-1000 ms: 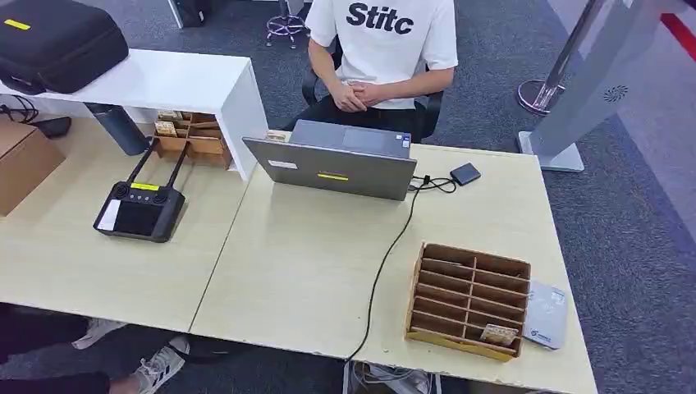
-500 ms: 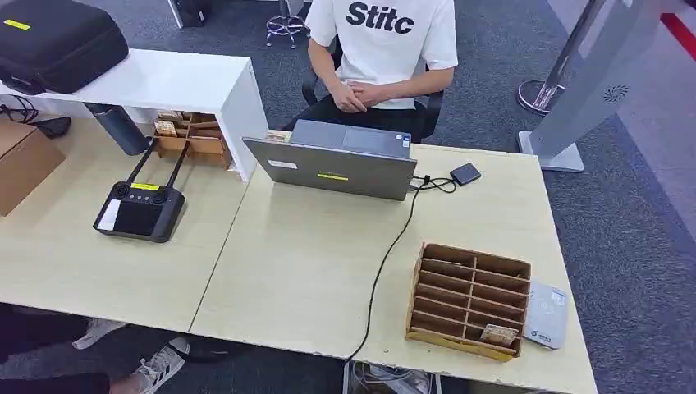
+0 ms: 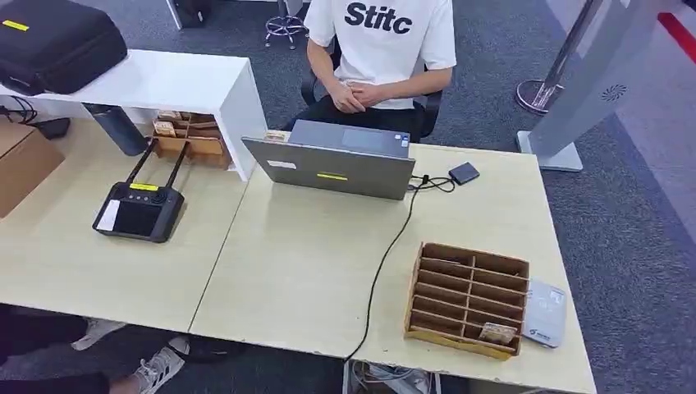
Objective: Pass the card to the sensor for recognition and then transmit it.
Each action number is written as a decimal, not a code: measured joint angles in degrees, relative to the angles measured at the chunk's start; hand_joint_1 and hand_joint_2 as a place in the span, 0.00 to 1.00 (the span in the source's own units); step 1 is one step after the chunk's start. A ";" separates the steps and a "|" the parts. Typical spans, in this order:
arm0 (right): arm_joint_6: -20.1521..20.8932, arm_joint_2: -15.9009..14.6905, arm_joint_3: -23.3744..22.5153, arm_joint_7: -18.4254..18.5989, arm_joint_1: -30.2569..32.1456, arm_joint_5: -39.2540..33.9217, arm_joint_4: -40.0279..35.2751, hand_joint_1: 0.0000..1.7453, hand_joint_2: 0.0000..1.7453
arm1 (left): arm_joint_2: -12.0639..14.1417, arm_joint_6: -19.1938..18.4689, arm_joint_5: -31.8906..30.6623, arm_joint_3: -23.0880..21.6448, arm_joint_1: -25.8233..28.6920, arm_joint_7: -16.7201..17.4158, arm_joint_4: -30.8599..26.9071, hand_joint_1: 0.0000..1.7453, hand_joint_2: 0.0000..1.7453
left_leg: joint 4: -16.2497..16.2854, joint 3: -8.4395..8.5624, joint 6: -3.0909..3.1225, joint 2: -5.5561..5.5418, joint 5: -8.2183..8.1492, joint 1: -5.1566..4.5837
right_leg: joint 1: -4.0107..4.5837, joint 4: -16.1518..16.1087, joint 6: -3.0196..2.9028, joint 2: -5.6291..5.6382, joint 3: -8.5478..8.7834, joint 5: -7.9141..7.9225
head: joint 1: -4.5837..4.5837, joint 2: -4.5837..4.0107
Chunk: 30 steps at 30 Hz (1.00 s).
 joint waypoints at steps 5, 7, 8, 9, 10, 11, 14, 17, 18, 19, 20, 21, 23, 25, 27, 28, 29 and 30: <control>-4.94 1.84 1.42 0.04 0.92 -5.15 -8.85 0.00 1.00 | -0.17 0.63 -0.26 -0.48 0.02 -0.20 0.00 0.00 1.00 | 0.00 0.00 -0.05 0.01 0.05 0.01 | 0.00 0.02 0.00 0.01 -0.01 0.02 | -0.02 0.00; -6.87 2.50 2.15 0.02 1.36 -7.00 -12.32 0.00 1.00 | -0.29 0.96 -0.37 -0.83 0.01 -0.37 0.00 0.00 1.00 | 0.00 0.00 -0.06 0.01 0.05 0.01 | 0.01 0.02 0.00 0.01 -0.01 0.02 | -0.02 0.00; -7.81 2.78 2.58 0.02 1.58 -7.88 -13.96 0.00 1.00 | -0.33 1.01 -0.39 -0.98 0.02 -0.55 0.00 0.00 1.00 | 0.00 0.00 -0.06 0.01 0.05 0.01 | 0.01 0.03 -0.01 0.01 -0.01 0.02 | -0.04 0.00; -8.74 3.00 2.97 -0.04 1.73 -8.83 -15.61 0.00 1.00 | -0.35 1.07 -0.42 -1.03 0.02 -0.59 0.02 0.00 1.00 | 0.00 0.00 -0.06 0.01 0.06 0.01 | 0.01 0.03 -0.01 0.01 -0.01 0.02 | -0.02 0.00; -9.54 3.19 3.50 -0.24 1.98 -9.82 -17.33 0.00 1.00 | -0.39 1.25 -0.48 -1.07 0.01 -0.66 0.02 0.00 1.00 | 0.00 0.00 -0.06 0.01 0.06 0.01 | 0.01 0.03 -0.01 0.01 -0.01 0.02 | -0.02 0.00; -10.08 3.30 4.26 -0.63 2.27 -10.86 -19.08 0.00 1.00 | -0.44 1.55 -0.55 -1.11 0.01 -0.68 0.00 0.00 1.00 | 0.00 0.00 -0.06 0.01 0.06 0.01 | 0.01 0.04 -0.01 0.01 -0.01 0.02 | -0.04 0.00; -10.37 3.32 6.72 -2.41 3.13 -12.62 -23.16 0.00 1.00 | -0.57 1.84 -0.55 -1.29 0.01 -0.74 0.02 0.00 1.00 | 0.00 0.00 -0.06 0.02 0.06 0.01 | 0.01 0.04 -0.01 0.02 -0.01 0.03 | -0.02 0.00; -8.70 3.02 9.97 -5.42 4.28 -12.11 -26.59 0.00 1.00 | -0.79 2.05 -0.33 -1.36 0.03 -0.90 0.02 0.00 1.00 | 0.00 0.00 -0.06 0.01 0.06 0.00 | 0.00 0.03 -0.01 0.02 -0.01 0.03 | -0.02 0.00; -8.09 2.73 11.00 -6.32 4.76 -11.39 -27.51 0.00 1.00 | -0.81 2.16 -0.24 -1.40 0.03 -1.03 0.02 0.00 1.00 | 0.00 0.00 -0.06 0.01 0.07 0.00 | 0.00 0.03 -0.01 0.02 -0.01 0.03 | -0.04 0.00; -7.42 2.30 12.28 -7.49 5.18 -10.35 -28.63 0.00 1.00 | -0.85 2.19 -0.18 -1.42 0.03 -1.20 0.02 0.00 1.00 | 0.00 0.00 -0.06 0.01 0.07 0.01 | 0.01 0.03 -0.01 0.02 -0.01 0.03 | 0.00 0.00; -6.95 1.90 13.34 -8.46 5.59 -9.31 -29.45 0.00 1.00 | -0.85 2.19 -0.09 -1.44 0.03 -1.22 0.02 0.00 1.00 | 0.00 0.00 -0.06 0.01 0.07 0.01 | 0.01 0.03 -0.01 0.02 -0.01 0.03 | -0.02 0.00; -6.59 1.38 14.49 -9.50 5.95 -7.97 -30.32 0.00 1.00 | -0.90 2.21 0.04 -1.46 0.03 -1.35 0.02 0.00 1.00 | 0.00 0.00 -0.06 0.01 0.07 0.01 | 0.00 0.03 -0.01 0.02 -0.01 0.03 | -0.02 0.00; -6.32 0.28 16.55 -11.35 6.78 -5.05 -31.88 0.00 1.00 | -0.96 2.23 0.17 -1.46 0.05 -1.60 0.02 0.00 1.00 | 0.00 0.00 -0.06 0.00 0.06 0.00 | 0.00 0.03 -0.01 0.01 -0.01 0.03 | -0.02 0.00; -6.34 -1.16 18.65 -12.96 7.55 -1.81 -33.28 0.00 1.00 | -1.12 2.23 0.24 -1.49 0.07 -1.77 0.02 0.00 1.00 | 0.00 0.00 -0.06 0.01 0.06 0.00 | 0.00 0.03 -0.01 0.01 -0.01 0.03 | -0.02 0.00; -6.52 -2.79 20.62 -14.22 8.19 1.31 -34.43 0.00 1.00 | -1.18 2.21 0.39 -1.51 0.06 -1.86 0.02 0.00 1.00 | 0.00 -0.01 -0.06 0.01 0.06 0.01 | 0.00 0.03 -0.01 0.01 -0.01 0.03 | -0.02 0.00; -6.80 -3.80 21.73 -14.89 8.42 3.02 -34.96 0.00 1.00 | -1.23 2.21 0.48 -1.55 0.06 -1.88 0.02 0.00 1.00 | 0.00 -0.01 -0.06 0.01 0.06 0.00 | 0.00 0.03 -0.01 0.01 -0.01 0.03 | -0.02 0.00; -7.02 -4.53 22.63 -15.36 8.61 4.41 -35.35 0.00 1.00 | -1.25 2.19 0.59 -1.59 0.07 -1.88 0.02 0.00 1.00 | 0.00 -0.01 -0.06 0.01 0.06 0.00 | 0.00 0.03 -0.01 0.01 -0.01 0.03 | -0.02 0.00; -7.45 -5.70 23.88 -15.97 8.82 6.40 -35.83 0.00 1.00 | -1.25 2.18 0.74 -1.70 0.07 -1.90 0.02 0.00 1.00 | 0.00 -0.02 -0.06 0.01 0.06 0.00 | 0.00 0.03 -0.01 0.01 -0.01 0.03 | -0.04 0.00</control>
